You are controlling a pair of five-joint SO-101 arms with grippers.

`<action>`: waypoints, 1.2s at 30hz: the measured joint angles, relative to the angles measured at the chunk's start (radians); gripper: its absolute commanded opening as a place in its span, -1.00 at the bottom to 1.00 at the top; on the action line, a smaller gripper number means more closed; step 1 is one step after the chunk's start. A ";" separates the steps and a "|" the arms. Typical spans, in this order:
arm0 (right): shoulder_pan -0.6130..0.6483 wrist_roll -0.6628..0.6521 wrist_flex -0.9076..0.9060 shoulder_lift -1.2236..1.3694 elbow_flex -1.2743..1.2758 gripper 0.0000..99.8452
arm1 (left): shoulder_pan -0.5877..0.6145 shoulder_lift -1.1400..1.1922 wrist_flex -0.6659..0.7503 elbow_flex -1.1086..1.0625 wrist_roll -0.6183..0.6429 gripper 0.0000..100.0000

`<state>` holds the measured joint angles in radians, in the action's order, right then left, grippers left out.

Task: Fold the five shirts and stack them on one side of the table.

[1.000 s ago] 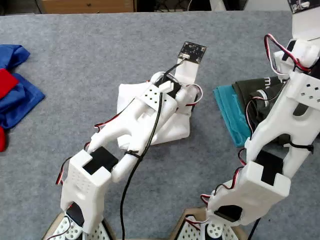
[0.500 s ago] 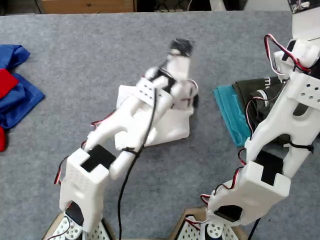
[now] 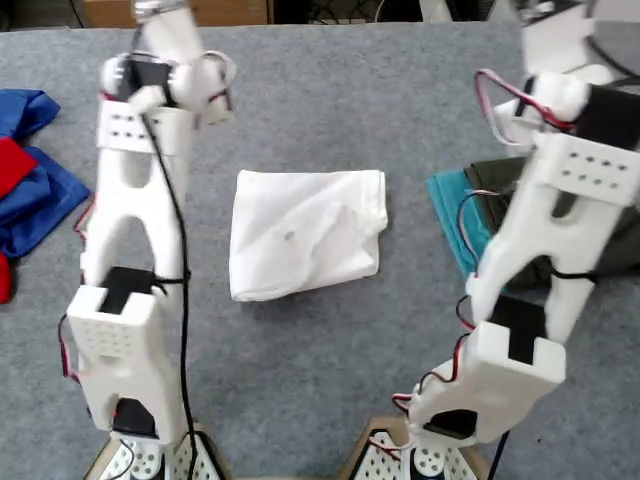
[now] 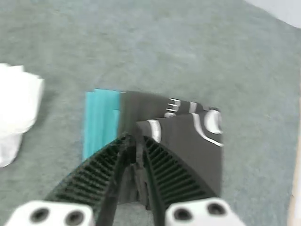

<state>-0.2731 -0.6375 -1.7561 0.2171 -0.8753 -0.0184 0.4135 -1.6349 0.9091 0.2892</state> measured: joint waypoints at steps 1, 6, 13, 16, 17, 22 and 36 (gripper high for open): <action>0.023 0.000 0.000 -0.002 0.026 -0.98 | 0.025 0.000 -0.028 0.006 -0.008 -0.94; 0.190 0.005 -0.003 -0.043 0.195 -0.98 | 0.178 0.000 -0.109 -0.006 -0.048 -0.94; 0.512 0.098 0.025 -0.011 0.451 -0.98 | 0.354 -0.130 -0.107 -0.264 -0.101 -0.94; 0.583 0.115 0.028 0.031 0.460 -0.98 | 0.382 -0.252 -0.026 -0.483 -0.126 -0.94; 0.595 0.118 0.028 0.038 0.460 -0.98 | 0.396 -0.301 0.009 -0.571 -0.130 -0.94; 0.646 0.118 0.051 0.080 0.460 -0.98 | 0.450 -0.578 0.308 -1.088 -0.163 -0.94; 0.651 0.118 0.077 0.235 0.460 -0.98 | 0.491 -0.766 0.882 -1.723 -0.169 -0.93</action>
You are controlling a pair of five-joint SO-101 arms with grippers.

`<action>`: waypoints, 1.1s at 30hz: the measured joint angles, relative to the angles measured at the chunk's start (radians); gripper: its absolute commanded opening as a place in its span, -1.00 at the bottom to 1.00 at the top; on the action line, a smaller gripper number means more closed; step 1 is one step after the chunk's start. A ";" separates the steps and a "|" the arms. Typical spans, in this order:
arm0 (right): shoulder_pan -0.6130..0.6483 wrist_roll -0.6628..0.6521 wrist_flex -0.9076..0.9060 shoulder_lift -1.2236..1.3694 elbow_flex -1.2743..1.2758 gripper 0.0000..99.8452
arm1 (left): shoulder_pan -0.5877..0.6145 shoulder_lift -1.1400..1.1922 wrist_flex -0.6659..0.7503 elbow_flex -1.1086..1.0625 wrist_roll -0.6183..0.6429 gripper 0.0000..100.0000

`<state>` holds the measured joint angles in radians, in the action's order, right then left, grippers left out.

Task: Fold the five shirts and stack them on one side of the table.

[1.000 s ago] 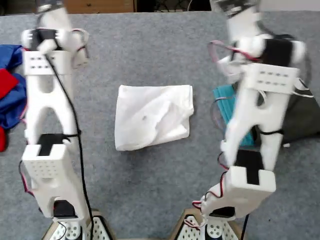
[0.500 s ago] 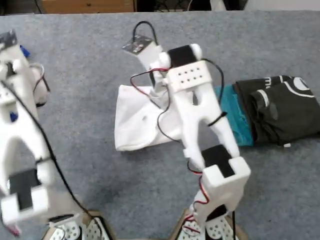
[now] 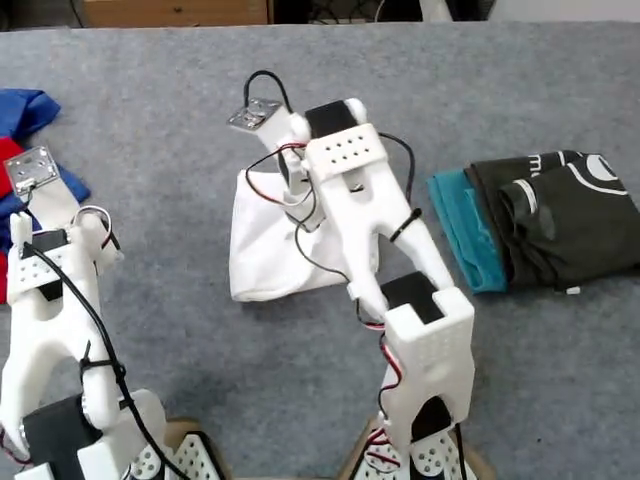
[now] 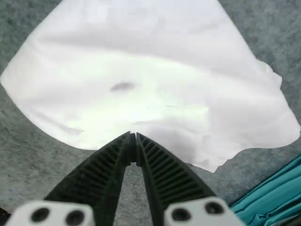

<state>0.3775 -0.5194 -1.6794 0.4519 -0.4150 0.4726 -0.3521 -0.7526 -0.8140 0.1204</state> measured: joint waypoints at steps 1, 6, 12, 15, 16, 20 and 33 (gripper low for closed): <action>-0.009 0.000 0.000 0.000 0.000 -0.98 | 0.000 0.003 0.005 0.000 0.000 -0.93; -0.077 -0.014 0.000 0.000 0.078 -0.98 | 0.000 0.012 0.011 0.000 0.000 -0.93; -0.153 -0.064 0.002 -0.028 0.242 -0.98 | 0.000 0.012 0.011 0.000 0.000 -0.93; -0.203 -0.137 -0.009 -0.120 0.347 -0.98 | 0.000 0.012 0.011 0.000 0.000 -0.93; -0.219 -0.164 -0.009 -0.158 0.384 -0.98 | 0.000 0.012 0.011 0.000 0.000 -0.93; -0.238 -0.201 0.017 -0.325 0.425 -0.98 | 0.000 0.015 0.011 0.000 0.000 -0.93; -0.094 0.018 0.419 -0.132 0.315 -0.98 | 0.000 0.057 0.028 0.000 0.000 -0.93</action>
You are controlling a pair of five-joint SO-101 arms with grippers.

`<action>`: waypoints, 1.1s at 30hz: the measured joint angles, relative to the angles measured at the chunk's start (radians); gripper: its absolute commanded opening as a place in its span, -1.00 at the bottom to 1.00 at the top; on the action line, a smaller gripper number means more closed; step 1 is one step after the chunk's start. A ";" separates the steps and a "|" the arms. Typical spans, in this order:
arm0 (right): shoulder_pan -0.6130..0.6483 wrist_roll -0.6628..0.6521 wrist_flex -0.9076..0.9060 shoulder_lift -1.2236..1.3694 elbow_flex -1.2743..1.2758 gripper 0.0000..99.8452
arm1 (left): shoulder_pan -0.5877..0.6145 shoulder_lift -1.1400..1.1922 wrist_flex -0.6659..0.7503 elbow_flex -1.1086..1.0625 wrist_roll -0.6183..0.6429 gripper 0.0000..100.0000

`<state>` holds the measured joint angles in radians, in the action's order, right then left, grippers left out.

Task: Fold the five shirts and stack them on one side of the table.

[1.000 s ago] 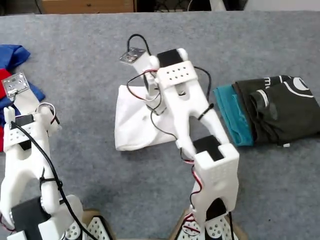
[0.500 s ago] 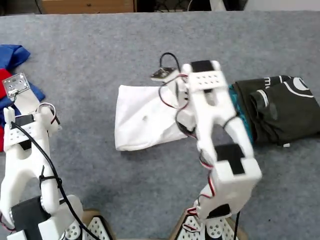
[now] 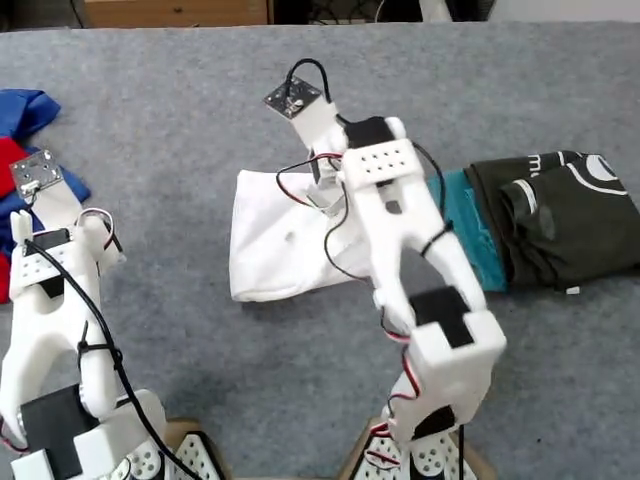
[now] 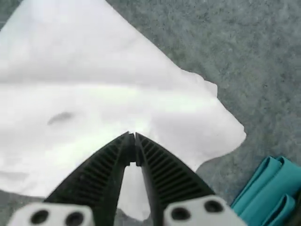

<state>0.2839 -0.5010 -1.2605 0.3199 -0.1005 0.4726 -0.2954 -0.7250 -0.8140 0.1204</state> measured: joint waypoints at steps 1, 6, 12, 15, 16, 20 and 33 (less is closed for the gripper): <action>0.002 0.002 0.002 0.025 -0.014 -0.98 | 0.000 0.000 0.008 0.000 0.000 -0.93; 0.003 0.003 -0.048 0.083 -0.057 -0.98 | 0.000 0.006 0.014 0.000 0.000 -0.93; 0.002 -0.052 -0.193 0.100 -0.060 -0.98 | 0.000 0.006 0.014 0.000 0.000 -0.93; -0.032 -0.097 -0.287 0.100 -0.060 -0.98 | 0.000 0.006 0.014 0.000 0.000 -0.93; -0.049 -0.114 -0.322 0.100 -0.060 -0.98 | 0.000 0.006 0.014 0.000 0.000 -0.93; -0.127 -0.189 -0.454 0.057 -0.060 -0.98 | 0.000 0.006 0.014 0.000 0.000 -0.93; -0.164 -0.164 -0.342 -0.092 -0.069 -0.98 | -0.066 0.006 0.020 -0.012 0.000 -0.94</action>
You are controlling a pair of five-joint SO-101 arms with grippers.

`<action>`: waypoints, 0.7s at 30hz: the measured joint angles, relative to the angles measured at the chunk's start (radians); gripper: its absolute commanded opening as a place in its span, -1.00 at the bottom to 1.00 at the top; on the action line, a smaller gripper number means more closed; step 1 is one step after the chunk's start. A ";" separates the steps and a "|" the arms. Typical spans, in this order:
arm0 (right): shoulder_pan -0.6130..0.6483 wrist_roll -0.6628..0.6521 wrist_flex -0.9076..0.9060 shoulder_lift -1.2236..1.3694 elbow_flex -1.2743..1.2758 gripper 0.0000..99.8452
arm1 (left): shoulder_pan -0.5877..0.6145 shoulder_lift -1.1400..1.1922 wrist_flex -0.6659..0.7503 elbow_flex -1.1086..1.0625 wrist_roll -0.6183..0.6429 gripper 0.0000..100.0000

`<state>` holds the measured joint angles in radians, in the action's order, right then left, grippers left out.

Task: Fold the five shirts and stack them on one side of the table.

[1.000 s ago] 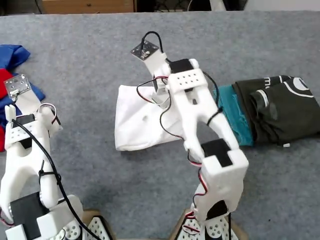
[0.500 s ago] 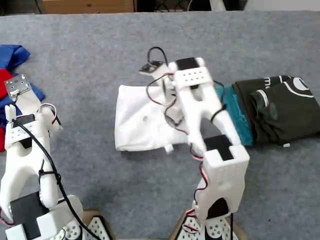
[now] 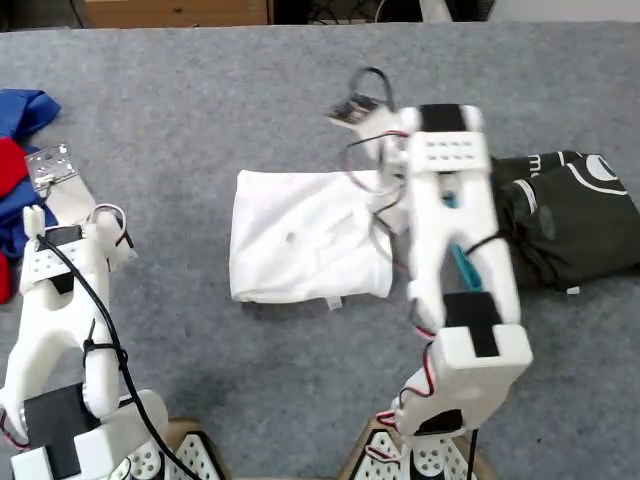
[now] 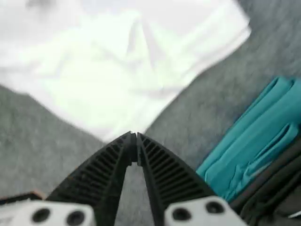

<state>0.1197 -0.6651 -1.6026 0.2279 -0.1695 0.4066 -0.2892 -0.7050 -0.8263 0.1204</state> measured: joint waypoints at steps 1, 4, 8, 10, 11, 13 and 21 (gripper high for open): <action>0.034 0.029 0.038 0.008 -0.012 -0.98 | -0.003 0.000 0.000 -0.003 0.000 -0.94; 0.097 0.095 0.157 0.078 -0.034 -0.98 | -0.003 0.000 0.000 -0.005 0.000 -0.94; 0.135 0.106 0.209 0.201 -0.061 -0.98 | -0.003 0.000 0.000 -0.005 0.000 -0.93; 0.138 0.106 0.204 0.233 -0.089 -0.98 | -0.003 0.000 0.000 -0.005 0.000 -0.93; 0.140 0.106 0.192 0.241 -0.103 -0.98 | -0.003 0.000 0.000 -0.005 0.000 -0.93; 0.140 0.106 0.166 0.255 -0.132 -0.98 | -0.003 0.000 0.000 -0.005 0.000 -0.93; 0.140 0.061 0.018 0.258 -0.157 -0.98 | -0.003 0.000 0.043 -0.005 0.000 -0.93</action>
<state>0.2593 -0.6038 -1.5842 0.4856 -0.3261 0.4035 -0.2892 -0.6621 -0.8309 0.1204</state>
